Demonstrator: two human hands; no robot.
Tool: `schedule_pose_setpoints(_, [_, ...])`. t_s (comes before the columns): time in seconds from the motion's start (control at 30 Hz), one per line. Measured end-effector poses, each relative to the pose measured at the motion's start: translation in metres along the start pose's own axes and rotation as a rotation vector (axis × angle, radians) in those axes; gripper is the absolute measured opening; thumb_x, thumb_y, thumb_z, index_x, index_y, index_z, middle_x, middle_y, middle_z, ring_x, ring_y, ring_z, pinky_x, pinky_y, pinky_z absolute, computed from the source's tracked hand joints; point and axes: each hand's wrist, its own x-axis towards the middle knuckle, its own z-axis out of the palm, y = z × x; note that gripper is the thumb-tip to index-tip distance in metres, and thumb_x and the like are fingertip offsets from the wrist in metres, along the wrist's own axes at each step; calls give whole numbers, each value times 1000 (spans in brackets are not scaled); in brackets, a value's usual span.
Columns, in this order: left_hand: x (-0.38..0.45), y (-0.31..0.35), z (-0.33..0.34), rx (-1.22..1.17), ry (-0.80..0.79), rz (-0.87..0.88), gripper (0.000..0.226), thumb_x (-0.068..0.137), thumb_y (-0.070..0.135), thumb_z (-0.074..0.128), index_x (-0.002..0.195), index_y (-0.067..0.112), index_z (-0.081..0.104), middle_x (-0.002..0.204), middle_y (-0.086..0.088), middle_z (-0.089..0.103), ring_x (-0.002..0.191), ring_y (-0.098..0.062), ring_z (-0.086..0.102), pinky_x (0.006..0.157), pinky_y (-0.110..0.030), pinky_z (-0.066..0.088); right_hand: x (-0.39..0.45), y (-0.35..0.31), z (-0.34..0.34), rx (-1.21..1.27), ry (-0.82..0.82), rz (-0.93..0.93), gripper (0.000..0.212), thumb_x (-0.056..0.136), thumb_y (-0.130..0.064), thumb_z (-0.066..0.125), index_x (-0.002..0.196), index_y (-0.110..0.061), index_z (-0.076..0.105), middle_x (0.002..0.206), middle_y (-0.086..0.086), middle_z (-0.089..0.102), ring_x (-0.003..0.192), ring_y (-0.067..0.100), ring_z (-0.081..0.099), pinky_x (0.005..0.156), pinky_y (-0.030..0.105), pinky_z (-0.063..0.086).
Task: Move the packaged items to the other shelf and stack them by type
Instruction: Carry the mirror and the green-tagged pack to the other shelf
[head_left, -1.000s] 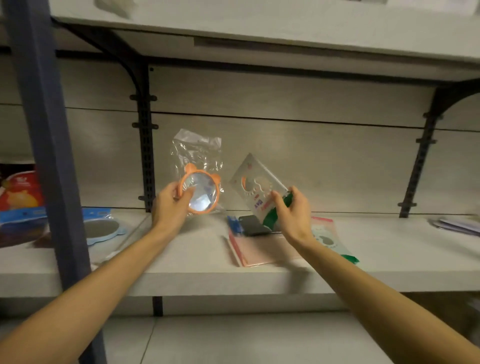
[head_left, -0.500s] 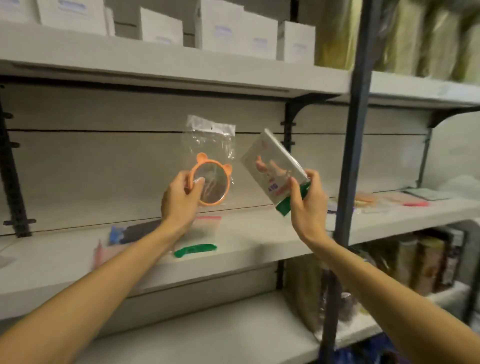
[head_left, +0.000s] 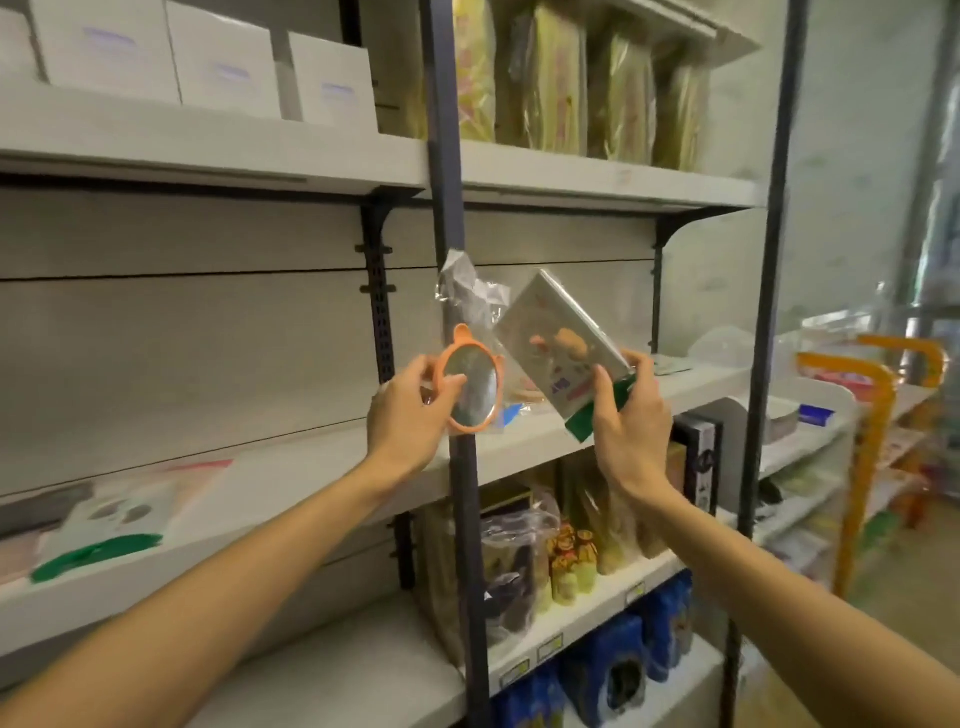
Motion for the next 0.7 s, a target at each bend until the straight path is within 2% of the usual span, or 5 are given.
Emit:
schedule_pose_setpoints(0.2, [23, 1, 92, -98, -116, -98, 12, 97, 37, 63, 88, 29, 61, 85, 6, 68, 80, -17, 69, 71, -51, 61, 29, 62, -33, -17, 53, 81, 23, 102, -32, 54, 123, -22, 50, 112, -3, 63, 101, 14, 66, 77, 34, 62])
schedule_pose_setpoints(0.4, [57, -32, 173, -168, -190, -252, 10, 99, 32, 62, 100, 21, 62, 90, 1, 67, 84, -22, 71, 76, -47, 63, 56, 128, -13, -12, 29, 143, 21, 101, -33, 56, 120, -32, 48, 115, -4, 63, 101, 14, 66, 73, 26, 60])
schedule_pose_setpoints(0.53, [115, -64, 231, -140, -131, -323, 12, 98, 29, 61, 96, 18, 60, 94, -5, 68, 86, -26, 68, 69, -38, 56, 113, 178, 9, 35, -7, 188, 23, 101, -33, 56, 121, -24, 50, 116, 0, 63, 103, 17, 66, 79, 35, 62])
schedule_pose_setpoints(0.63, [155, -98, 265, -124, -38, -414, 24, 95, 26, 62, 112, 10, 61, 107, -11, 69, 98, -32, 64, 84, -42, 54, 159, 221, 28, 81, -6, 256, 26, 100, -34, 56, 123, -23, 51, 112, -3, 64, 102, 16, 67, 83, 38, 62])
schedule_pose_setpoints(0.7, [175, -120, 287, -186, 41, -504, 26, 92, 27, 62, 113, 11, 59, 107, -11, 68, 98, -34, 64, 85, -44, 55, 181, 249, 44, 65, -12, 276, 30, 100, -36, 57, 126, -22, 50, 111, -4, 65, 100, 15, 68, 82, 39, 63])
